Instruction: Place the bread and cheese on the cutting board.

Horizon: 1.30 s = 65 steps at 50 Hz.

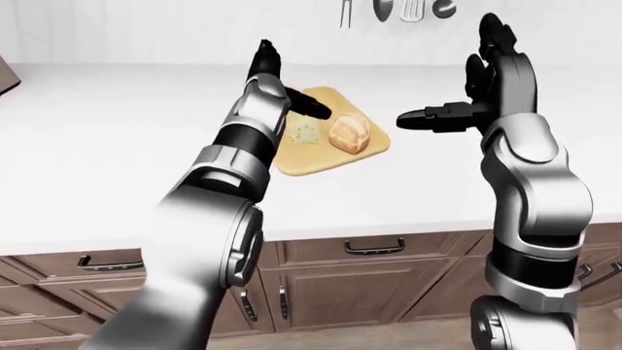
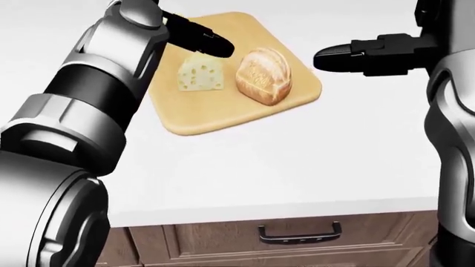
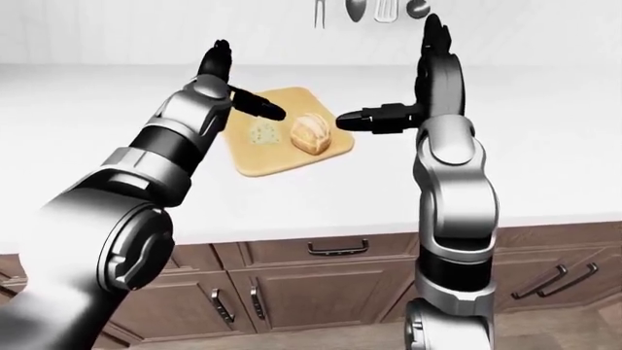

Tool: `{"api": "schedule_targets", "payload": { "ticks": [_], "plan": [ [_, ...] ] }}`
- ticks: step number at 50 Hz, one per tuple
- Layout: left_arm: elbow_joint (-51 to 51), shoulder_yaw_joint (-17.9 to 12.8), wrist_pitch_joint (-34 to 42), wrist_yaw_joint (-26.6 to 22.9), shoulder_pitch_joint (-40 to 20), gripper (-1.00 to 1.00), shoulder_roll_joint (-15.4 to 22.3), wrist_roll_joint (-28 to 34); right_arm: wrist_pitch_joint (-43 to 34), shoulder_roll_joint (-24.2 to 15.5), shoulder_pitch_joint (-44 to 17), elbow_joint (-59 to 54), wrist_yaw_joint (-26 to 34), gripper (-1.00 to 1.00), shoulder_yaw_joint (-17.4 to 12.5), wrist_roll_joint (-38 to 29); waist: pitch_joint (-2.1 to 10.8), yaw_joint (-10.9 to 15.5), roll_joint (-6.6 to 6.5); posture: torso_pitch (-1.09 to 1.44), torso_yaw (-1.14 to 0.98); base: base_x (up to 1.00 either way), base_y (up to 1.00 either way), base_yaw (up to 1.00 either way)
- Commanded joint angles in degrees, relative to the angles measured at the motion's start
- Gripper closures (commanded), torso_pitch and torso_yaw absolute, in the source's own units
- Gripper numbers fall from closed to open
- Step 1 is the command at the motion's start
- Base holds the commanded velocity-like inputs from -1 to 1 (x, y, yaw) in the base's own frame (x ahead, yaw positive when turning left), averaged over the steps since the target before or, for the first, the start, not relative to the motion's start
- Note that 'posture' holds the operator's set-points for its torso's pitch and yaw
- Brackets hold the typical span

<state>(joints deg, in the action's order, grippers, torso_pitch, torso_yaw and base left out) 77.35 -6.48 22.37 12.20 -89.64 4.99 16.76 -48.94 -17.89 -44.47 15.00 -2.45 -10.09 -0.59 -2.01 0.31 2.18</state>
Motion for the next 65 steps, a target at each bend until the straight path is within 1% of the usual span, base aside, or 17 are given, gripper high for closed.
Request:
{"api": "schedule_targets", "payload": {
  "ticks": [1,8,19,23,24,26,36,41,45,46,48,50,56,58,60,64,65],
  "plan": [
    [-2.82,0.11,-1.66,0.13,-3.25,-1.00,1.17,0.19,1.52,-0.66,-1.77,1.60,-0.30,-1.00,-0.45,-0.31,1.87,0.05,0.14,0.00,0.00,0.00,0.00,0.00],
    [-3.89,0.09,-1.42,-4.21,-6.37,-1.00,4.01,-0.58,1.48,-0.58,-1.74,1.60,-0.37,-1.00,-0.33,-0.45,1.67,0.08,0.07,0.00,0.00,0.00,0.00,0.00],
    [-8.12,0.06,0.25,-9.96,-9.67,-1.00,5.74,-4.40,1.69,-0.48,-1.64,1.38,-0.19,-1.00,-0.27,-0.70,1.44,0.18,0.00,0.00,0.00,0.00,0.00,0.00],
    [-11.96,1.31,-0.72,-11.16,-8.18,-1.00,7.27,-4.58,1.13,-0.80,-1.69,1.98,-0.14,-1.00,-0.39,-0.75,1.27,0.15,-0.07,0.00,0.00,0.00,0.00,0.00],
    [-13.21,0.33,0.32,-11.50,-7.92,-1.00,7.43,-5.99,0.83,-0.74,-1.87,2.18,-0.17,-1.00,-0.24,-0.80,1.20,0.16,-0.11,0.00,0.00,0.00,0.00,0.00],
    [-16.59,1.63,0.83,-12.59,-6.12,-1.00,8.07,-5.61,0.86,-0.61,-1.92,2.16,-0.18,-1.00,0.01,-0.99,1.19,0.10,-0.21,0.00,0.00,0.00,0.00,0.00],
    [-42.54,1.85,13.87,-15.86,1.56,-1.00,10.29,-8.41,1.48,-0.18,-1.73,1.57,0.25,-1.00,0.22,-1.82,0.93,-0.12,-0.57,0.00,0.00,0.00,0.00,0.00],
    [-50.38,1.03,17.39,-16.63,5.83,-1.00,11.40,-9.48,1.42,-0.17,-1.78,1.57,0.33,-1.00,0.16,-2.03,0.71,-0.09,-0.80,0.00,0.00,0.00,0.00,0.00],
    [-60.07,-0.83,23.57,-16.81,8.24,-1.00,14.04,-11.32,1.55,0.02,-1.80,1.27,0.34,-1.00,0.44,-2.30,0.84,-0.15,-1.12,0.00,0.00,0.00,0.00,0.00],
    [-61.81,-2.30,25.40,-16.50,8.82,-1.00,13.81,-13.16,1.72,0.04,-1.72,1.10,0.37,-1.00,0.46,-2.41,0.82,-0.24,-1.19,0.00,0.00,0.00,0.00,0.00],
    [-64.29,-2.09,26.01,-15.53,10.35,-1.00,14.69,-14.18,1.84,0.04,-1.60,1.07,0.45,-1.00,0.46,-2.55,0.69,-0.34,-1.22,0.00,0.00,0.00,0.00,0.00],
    [-73.12,-3.85,30.00,-14.21,14.08,-1.00,15.65,-16.40,1.75,0.01,-1.54,1.23,0.58,-1.00,0.38,-2.63,0.61,-0.34,-1.25,0.00,0.00,0.00,0.00,0.00],
    [-87.10,-3.37,34.76,-14.60,21.21,-1.00,18.84,-17.92,1.82,0.21,-1.59,1.17,0.67,-1.00,0.54,-3.00,0.44,-0.44,-1.62,0.00,0.00,0.00,0.00,0.00],
    [-90.14,-5.61,36.61,-14.06,22.84,-1.00,18.75,-19.84,2.11,0.25,-1.61,1.03,0.61,-1.00,0.44,-3.10,0.41,-0.46,-1.68,0.00,0.00,0.00,0.00,0.00],
    [-93.31,-5.41,37.07,-13.82,25.51,-1.00,19.97,-20.34,1.56,0.18,-1.70,1.63,0.68,-1.00,0.35,-3.09,0.39,-0.42,-1.77,0.00,0.00,0.00,0.00,0.00],
    [-100.52,-7.84,42.06,-12.30,27.43,-1.00,20.61,-23.33,1.30,0.25,-1.78,1.82,0.72,-1.00,0.58,-3.29,0.39,-0.45,-1.94,0.00,0.00,0.00,0.00,0.00],
    [-102.05,-5.91,40.39,-12.29,29.48,-1.00,22.81,-21.74,1.13,0.33,-1.84,1.96,0.73,-1.00,0.74,-3.42,0.34,-0.47,-1.96,0.00,0.00,0.00,0.00,0.00]
  ]
}}
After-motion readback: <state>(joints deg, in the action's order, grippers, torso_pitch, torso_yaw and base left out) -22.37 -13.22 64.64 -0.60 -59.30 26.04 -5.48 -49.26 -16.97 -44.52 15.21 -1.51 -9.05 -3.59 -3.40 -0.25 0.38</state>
